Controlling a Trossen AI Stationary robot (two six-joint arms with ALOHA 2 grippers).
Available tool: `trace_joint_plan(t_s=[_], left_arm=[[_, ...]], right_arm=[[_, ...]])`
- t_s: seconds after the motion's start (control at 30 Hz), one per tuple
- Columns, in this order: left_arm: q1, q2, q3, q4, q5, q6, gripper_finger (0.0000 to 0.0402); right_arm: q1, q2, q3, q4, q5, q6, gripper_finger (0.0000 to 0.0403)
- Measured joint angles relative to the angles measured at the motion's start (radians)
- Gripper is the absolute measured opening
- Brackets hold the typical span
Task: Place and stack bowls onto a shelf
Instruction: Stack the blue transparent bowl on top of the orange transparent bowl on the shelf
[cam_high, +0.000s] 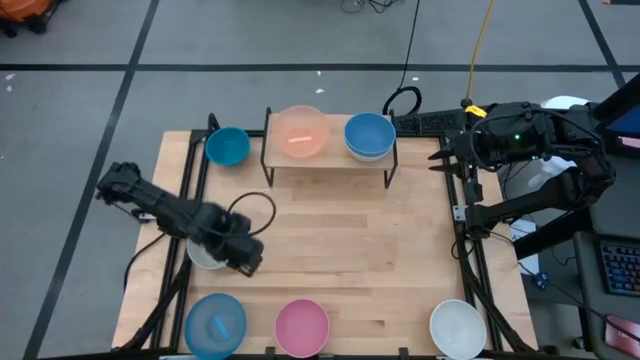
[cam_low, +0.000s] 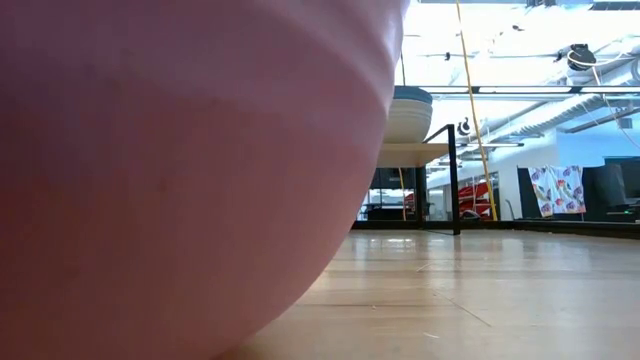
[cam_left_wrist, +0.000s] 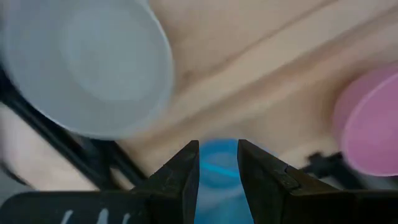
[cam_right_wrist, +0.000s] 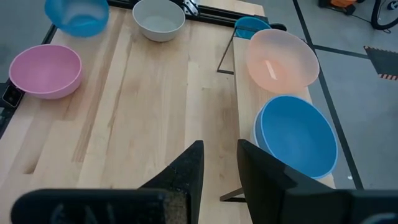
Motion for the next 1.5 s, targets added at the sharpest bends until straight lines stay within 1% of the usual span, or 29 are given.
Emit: trace_joint_plan(t_s=[0.17, 0.3, 0.53, 0.67, 0.8, 0.9, 0.97, 1.03, 1.13, 1.23, 1.3, 1.37, 1.43, 1.5], left_arm=[[-0.091, 0.0, -0.062, 0.2, 0.003, -0.318, 0.0115], [-0.135, 0.0, -0.117, 0.305, -0.001, -0.47, 0.0115], [-0.22, 0.0, -0.18, 0.326, -0.001, -0.739, 0.0115], [-0.267, 0.0, -0.191, 0.329, 0.0, -0.903, 0.0115], [-0.27, 0.005, -0.192, 0.403, 0.0, -0.914, 0.0115], [-0.258, 0.033, -0.192, 0.422, -0.006, -0.909, 0.0115], [-0.263, 0.067, -0.192, 0.432, -0.009, -0.864, 0.0115], [-0.274, 0.102, -0.192, 0.437, -0.01, -0.753, 0.0115], [-0.284, 0.148, -0.192, 0.462, -0.01, -0.495, 0.0115], [-0.289, 0.177, -0.192, 0.513, 0.002, -0.224, 0.0115], [-0.289, 0.185, -0.192, 0.521, 0.027, -0.125, 0.0115], [-0.285, 0.187, -0.192, 0.502, 0.063, -0.142, 0.0115], [-0.279, 0.186, -0.192, 0.49, 0.098, -0.26, 0.0115], [-0.277, 0.182, -0.192, 0.493, 0.108, -0.406, 0.0115]], right_arm=[[0.0, 0.0, 0.0, 0.006, 0.0, 0.002, 0.0089], [0.0, 0.0, 0.0, 0.011, 0.0, 0.021, 0.0089], [0.0, 0.0, 0.0, 0.036, 0.0, 0.046, 0.0089], [0.0, 0.0, 0.0, 0.064, 0.0, 0.046, 0.0089], [0.0, 0.0, 0.0, 0.105, 0.001, 0.037, 0.0089], [0.0, 0.0, 0.0, 0.137, 0.001, 0.032, 0.0089], [0.0, 0.0, 0.0, 0.16, 0.002, 0.01, 0.0089], [0.0, 0.0, 0.0, 0.184, 0.002, -0.029, 0.0089], [0.0, 0.0, 0.0, 0.22, 0.002, -0.072, 0.0089], [0.0, 0.0, 0.0, 0.244, 0.002, -0.077, 0.0089], [0.0, 0.0, 0.0, 0.245, 0.002, -0.078, 0.0089], [0.0, 0.0, 0.0, 0.245, 0.002, -0.077, 0.0089], [0.0, 0.0, 0.0, 0.245, 0.002, -0.077, 0.0089], [0.0, 0.0, 0.0, 0.245, 0.002, -0.066, 0.0089]])
